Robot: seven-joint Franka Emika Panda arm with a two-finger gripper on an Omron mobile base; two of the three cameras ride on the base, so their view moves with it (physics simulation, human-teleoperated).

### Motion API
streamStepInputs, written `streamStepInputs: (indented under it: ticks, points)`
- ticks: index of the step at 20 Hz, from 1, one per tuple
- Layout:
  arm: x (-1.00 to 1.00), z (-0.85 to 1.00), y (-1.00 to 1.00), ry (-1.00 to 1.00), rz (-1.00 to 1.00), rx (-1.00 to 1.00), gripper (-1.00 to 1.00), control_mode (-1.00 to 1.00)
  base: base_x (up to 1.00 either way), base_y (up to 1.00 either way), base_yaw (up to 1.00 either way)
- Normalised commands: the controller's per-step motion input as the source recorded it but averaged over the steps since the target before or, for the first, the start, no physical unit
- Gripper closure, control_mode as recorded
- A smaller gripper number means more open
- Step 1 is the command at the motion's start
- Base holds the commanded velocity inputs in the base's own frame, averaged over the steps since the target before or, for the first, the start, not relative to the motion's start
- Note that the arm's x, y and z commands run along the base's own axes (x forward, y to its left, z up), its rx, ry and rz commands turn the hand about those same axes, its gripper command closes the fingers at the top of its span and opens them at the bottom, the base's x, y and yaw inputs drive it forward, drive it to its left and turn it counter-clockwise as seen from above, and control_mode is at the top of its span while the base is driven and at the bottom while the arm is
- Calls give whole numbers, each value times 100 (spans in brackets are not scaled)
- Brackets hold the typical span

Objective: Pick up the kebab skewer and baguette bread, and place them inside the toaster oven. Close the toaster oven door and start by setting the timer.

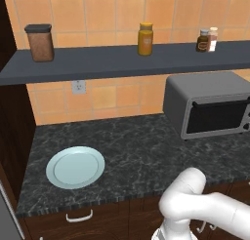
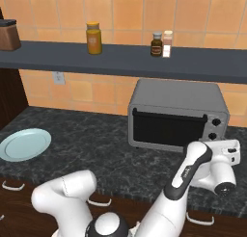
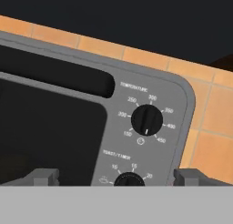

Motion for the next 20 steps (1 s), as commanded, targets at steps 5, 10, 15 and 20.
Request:
streamStepInputs:
  ticks: [5, 10, 15, 20]
  points:
    - [23, -12, -1, 0, 0, 0, -100, -100, 0, 0, 0]
    - [27, -13, -16, 0, 0, 0, -100, -100, 0, 0, 0]
    - [17, -21, -23, 0, 0, 0, -100, -100, 0, 0, 0]
    - [16, -23, -17, 0, 1, 0, -100, -100, 0, 0, 0]
